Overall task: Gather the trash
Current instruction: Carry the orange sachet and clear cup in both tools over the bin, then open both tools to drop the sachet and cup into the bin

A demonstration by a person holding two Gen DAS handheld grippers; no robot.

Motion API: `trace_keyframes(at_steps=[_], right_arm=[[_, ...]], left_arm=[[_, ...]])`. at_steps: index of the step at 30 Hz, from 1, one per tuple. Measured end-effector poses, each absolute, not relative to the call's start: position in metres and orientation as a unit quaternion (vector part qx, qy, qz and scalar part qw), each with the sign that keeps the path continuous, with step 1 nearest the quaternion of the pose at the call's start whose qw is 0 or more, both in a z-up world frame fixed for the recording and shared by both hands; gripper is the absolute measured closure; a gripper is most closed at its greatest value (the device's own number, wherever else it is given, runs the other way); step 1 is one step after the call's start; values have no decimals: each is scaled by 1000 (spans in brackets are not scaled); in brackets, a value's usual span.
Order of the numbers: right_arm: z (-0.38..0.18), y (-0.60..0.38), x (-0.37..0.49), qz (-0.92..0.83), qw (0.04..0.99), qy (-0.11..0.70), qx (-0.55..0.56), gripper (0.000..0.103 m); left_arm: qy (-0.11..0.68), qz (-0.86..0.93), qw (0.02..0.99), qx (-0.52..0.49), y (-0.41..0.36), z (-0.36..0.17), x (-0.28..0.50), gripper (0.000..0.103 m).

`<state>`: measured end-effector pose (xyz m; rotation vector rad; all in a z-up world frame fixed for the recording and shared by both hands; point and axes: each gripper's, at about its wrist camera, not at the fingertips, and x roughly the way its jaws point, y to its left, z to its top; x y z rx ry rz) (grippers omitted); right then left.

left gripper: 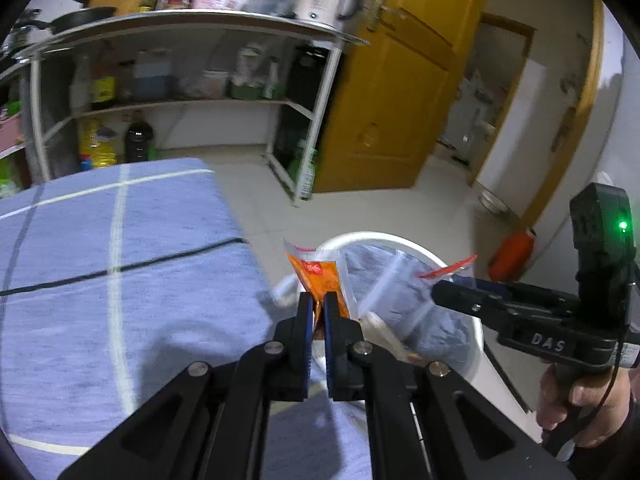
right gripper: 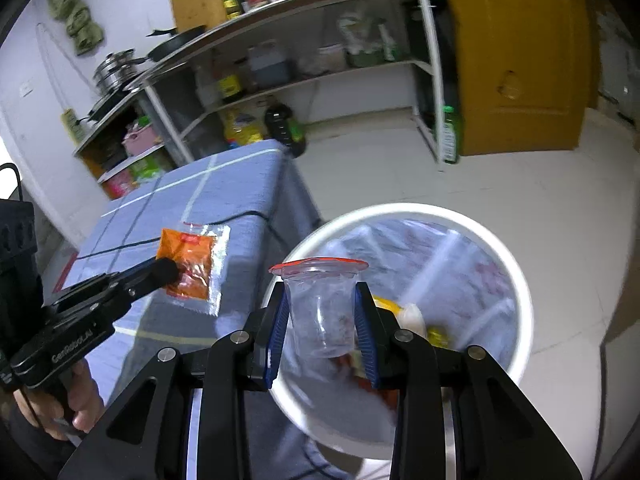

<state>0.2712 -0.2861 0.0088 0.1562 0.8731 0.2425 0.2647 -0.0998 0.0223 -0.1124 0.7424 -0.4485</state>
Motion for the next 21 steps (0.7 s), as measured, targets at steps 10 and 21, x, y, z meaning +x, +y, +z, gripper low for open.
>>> trace_keyframes(at_steps=[10, 21], right_arm=[[-19, -323, 276, 87, 889, 444, 69, 69], [-12, -336, 267, 80, 896, 428, 86, 58]], left_arm=[[390, -247, 886, -38, -156, -2, 279, 97], [388, -246, 888, -35, -160, 3, 272, 85]])
